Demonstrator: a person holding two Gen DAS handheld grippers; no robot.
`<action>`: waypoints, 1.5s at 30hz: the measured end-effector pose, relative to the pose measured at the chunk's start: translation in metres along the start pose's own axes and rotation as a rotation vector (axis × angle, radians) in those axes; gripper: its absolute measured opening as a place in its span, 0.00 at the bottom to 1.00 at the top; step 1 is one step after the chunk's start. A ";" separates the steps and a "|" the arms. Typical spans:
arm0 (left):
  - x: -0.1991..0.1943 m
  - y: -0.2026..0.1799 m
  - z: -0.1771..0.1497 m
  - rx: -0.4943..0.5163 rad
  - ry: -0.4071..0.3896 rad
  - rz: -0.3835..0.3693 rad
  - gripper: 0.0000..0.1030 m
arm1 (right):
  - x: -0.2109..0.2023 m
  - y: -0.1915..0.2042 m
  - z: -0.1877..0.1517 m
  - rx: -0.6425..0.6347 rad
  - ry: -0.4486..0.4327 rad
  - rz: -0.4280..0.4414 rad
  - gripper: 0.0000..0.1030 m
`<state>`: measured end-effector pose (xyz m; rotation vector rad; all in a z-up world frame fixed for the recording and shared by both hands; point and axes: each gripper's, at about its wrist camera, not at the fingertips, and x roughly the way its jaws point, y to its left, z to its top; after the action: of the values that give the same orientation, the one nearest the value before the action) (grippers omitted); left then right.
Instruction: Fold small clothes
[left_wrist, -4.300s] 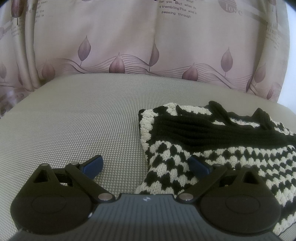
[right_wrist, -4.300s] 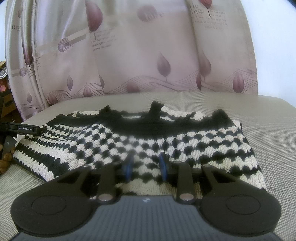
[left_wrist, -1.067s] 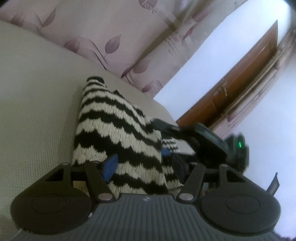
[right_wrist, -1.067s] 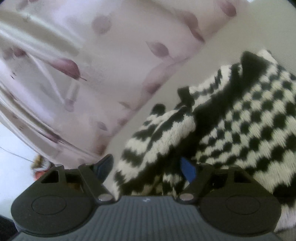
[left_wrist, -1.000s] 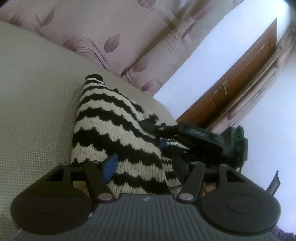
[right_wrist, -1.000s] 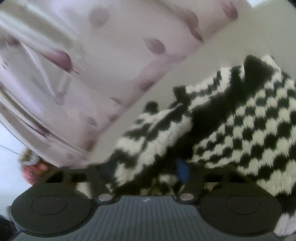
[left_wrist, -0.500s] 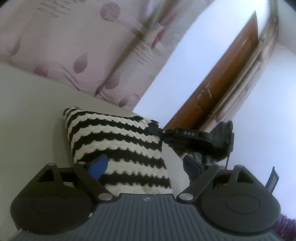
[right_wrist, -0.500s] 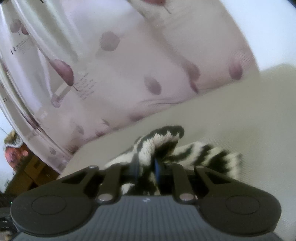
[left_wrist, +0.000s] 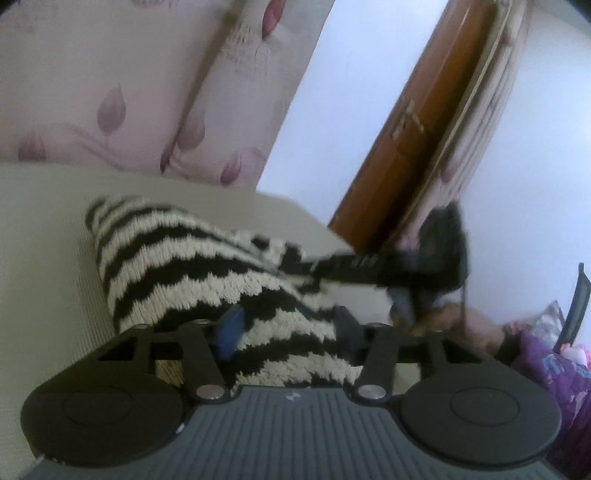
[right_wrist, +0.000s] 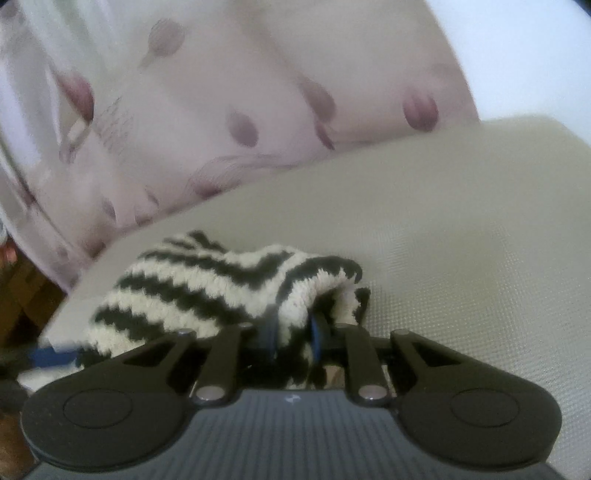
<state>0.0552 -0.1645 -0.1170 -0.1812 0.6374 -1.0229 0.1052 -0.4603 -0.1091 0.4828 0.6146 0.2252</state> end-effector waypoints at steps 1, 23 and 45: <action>0.001 0.004 -0.003 -0.023 0.001 -0.007 0.49 | -0.010 0.000 -0.001 0.012 -0.036 -0.016 0.20; -0.015 -0.014 -0.016 0.087 -0.051 0.110 0.55 | -0.089 0.069 -0.099 -0.456 -0.009 -0.077 0.18; -0.012 -0.008 -0.018 0.023 -0.015 0.063 0.59 | -0.097 0.084 -0.131 -0.697 -0.040 -0.271 0.17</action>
<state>0.0350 -0.1561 -0.1236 -0.1479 0.6138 -0.9666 -0.0562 -0.3724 -0.1122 -0.2668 0.5158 0.1573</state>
